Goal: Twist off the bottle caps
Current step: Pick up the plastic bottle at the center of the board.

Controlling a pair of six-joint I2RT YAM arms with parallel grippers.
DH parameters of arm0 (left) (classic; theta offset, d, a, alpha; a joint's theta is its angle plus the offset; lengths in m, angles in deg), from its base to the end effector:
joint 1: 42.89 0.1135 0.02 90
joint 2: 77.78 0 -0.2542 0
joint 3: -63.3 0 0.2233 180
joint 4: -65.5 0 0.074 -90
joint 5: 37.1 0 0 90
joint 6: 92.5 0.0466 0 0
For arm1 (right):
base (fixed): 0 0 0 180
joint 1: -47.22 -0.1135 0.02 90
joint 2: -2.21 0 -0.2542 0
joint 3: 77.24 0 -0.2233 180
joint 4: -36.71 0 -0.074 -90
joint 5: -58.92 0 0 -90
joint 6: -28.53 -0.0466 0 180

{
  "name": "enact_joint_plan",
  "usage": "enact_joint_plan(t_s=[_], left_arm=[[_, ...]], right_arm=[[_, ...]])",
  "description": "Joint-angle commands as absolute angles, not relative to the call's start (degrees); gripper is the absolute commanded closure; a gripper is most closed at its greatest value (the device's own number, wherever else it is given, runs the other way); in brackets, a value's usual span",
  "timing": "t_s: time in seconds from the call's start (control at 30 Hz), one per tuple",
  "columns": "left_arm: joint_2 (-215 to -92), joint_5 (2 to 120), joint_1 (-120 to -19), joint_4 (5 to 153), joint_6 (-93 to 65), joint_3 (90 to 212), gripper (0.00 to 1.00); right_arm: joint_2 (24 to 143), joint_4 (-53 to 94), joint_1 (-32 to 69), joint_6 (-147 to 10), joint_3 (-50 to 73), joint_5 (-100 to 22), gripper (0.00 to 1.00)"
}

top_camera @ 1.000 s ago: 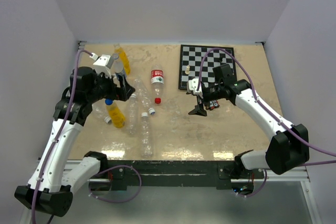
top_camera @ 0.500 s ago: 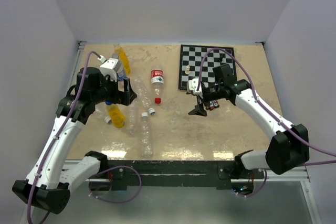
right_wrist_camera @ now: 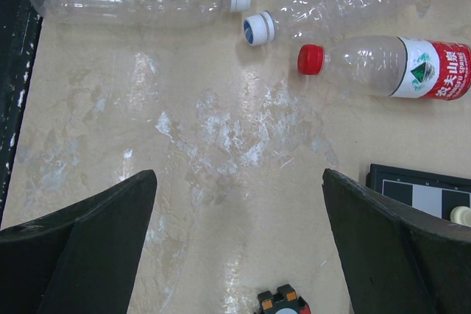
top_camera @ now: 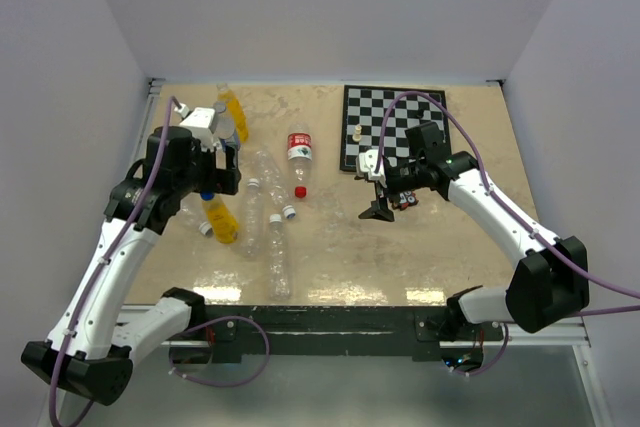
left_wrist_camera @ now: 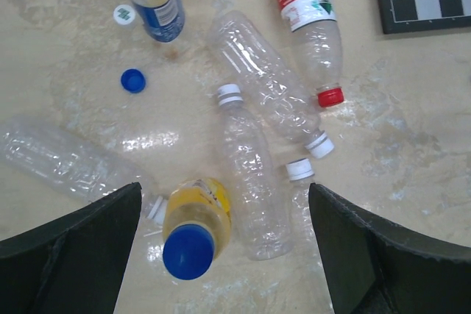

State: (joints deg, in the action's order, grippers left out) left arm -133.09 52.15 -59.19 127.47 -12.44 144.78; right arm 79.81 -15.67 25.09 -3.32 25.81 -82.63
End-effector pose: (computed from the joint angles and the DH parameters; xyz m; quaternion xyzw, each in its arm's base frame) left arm 0.1667 -0.0481 0.3505 0.0464 0.8890 -0.0977 0.4450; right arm 0.2184 0.1282 0.2770 -0.6560 0.5640 0.3039 0.3990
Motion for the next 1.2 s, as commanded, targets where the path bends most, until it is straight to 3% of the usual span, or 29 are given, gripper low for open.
enact_joint_plan(t_s=[0.0, 0.47, 0.7, 1.17], left_arm=[[-130.26, 44.38, -59.51, 129.68, -15.15, 144.11, 0.02], [-132.53, 43.67, -59.51, 129.95, -16.83, 138.39, 0.10], [-134.12, 42.80, -59.51, 128.54, -17.09, 136.11, 0.20], [-136.67, 42.53, -59.51, 127.40, -17.80, 134.17, 0.24]], right_arm=[[79.73, -15.44, 24.72, -2.84, 26.36, -83.55, 0.02], [79.64, -15.53, 24.55, -2.67, 26.27, -83.55, 0.02], [79.56, -15.44, 24.63, -2.67, 26.36, -83.55, 0.02], [79.11, -15.62, 24.55, -2.67, 26.18, -83.55, 0.02]])
